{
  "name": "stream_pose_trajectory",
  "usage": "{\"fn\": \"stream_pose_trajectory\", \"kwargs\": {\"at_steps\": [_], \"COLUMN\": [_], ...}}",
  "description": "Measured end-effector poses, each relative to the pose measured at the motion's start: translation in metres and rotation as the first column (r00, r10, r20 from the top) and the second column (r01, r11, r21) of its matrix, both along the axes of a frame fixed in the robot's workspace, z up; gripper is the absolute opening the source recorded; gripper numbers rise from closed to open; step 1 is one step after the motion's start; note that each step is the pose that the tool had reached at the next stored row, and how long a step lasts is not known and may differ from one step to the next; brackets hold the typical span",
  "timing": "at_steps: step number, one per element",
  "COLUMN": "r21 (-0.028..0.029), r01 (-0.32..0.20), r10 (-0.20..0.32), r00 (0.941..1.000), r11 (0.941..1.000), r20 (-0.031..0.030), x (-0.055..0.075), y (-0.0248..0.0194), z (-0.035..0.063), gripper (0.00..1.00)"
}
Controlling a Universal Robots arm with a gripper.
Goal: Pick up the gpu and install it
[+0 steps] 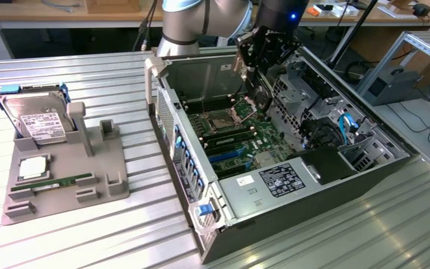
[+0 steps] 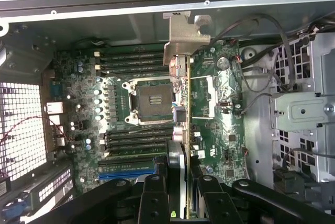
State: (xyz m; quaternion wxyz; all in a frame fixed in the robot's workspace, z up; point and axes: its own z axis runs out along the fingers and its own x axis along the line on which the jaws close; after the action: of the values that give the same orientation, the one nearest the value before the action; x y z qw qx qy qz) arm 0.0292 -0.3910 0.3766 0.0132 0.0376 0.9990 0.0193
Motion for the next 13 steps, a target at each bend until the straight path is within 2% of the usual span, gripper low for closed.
{"fn": "stream_pose_trajectory", "kwargs": {"at_steps": [13], "r21": [-0.0001], "r01": [0.000], "r10": [0.000], "r00": [1.0000], "r11": [1.0000], "r20": [0.0000], "x": [0.0001], "y": [0.0000], "z": [-0.0048], "gripper": [0.27]}}
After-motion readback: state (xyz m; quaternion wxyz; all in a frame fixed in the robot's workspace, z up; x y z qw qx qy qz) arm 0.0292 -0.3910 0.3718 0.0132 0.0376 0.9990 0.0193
